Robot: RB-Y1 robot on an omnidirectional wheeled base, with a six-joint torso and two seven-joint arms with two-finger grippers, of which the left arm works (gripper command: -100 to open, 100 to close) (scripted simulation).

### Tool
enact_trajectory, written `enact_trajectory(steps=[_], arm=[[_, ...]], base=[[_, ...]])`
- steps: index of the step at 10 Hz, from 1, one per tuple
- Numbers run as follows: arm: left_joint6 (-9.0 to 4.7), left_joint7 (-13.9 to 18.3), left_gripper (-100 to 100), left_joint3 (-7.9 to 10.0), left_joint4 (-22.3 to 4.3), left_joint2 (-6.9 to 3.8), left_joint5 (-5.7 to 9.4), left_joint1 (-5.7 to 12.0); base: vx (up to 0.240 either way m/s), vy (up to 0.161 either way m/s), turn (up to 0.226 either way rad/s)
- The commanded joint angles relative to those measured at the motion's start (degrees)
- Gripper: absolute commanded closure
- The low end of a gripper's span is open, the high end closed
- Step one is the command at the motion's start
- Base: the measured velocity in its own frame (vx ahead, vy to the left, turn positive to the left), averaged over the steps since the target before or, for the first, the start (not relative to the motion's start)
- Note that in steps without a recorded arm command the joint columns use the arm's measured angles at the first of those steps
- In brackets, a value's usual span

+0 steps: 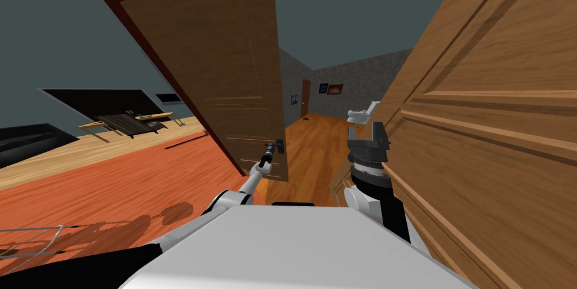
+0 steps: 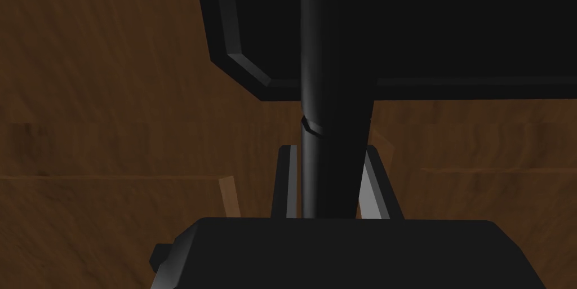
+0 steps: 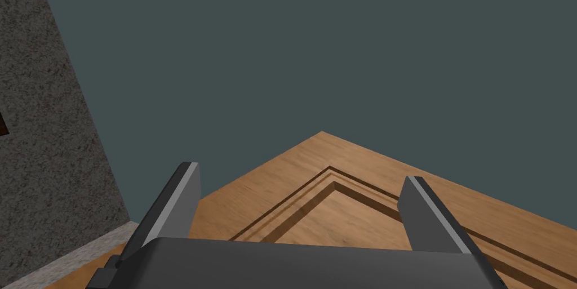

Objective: Push the door open

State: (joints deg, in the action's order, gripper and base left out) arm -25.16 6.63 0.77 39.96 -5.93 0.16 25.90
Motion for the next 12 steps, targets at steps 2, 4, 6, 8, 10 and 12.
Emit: enact_trajectory(steps=[2,4,6,8,10,12], arm=[[-0.03,-0.91,100,1.00,0.09,-0.21,0.17,0.09],[-0.02,-1.88,100,1.92,0.16,-0.22,0.28,0.13],[0.00,-2.84,100,2.82,0.23,-0.17,0.40,0.17],[0.01,-3.38,100,3.33,0.28,-0.11,0.46,0.19],[0.02,-4.24,100,4.13,0.34,0.01,0.56,0.23],[0.04,-5.46,100,5.27,0.44,0.27,0.71,0.28]], base=[[0.097,-0.014,0.073],[0.214,0.015,0.107],[0.178,-0.029,0.073],[0.159,-0.014,0.063],[0.125,0.006,0.081],[0.189,-0.014,0.130]])
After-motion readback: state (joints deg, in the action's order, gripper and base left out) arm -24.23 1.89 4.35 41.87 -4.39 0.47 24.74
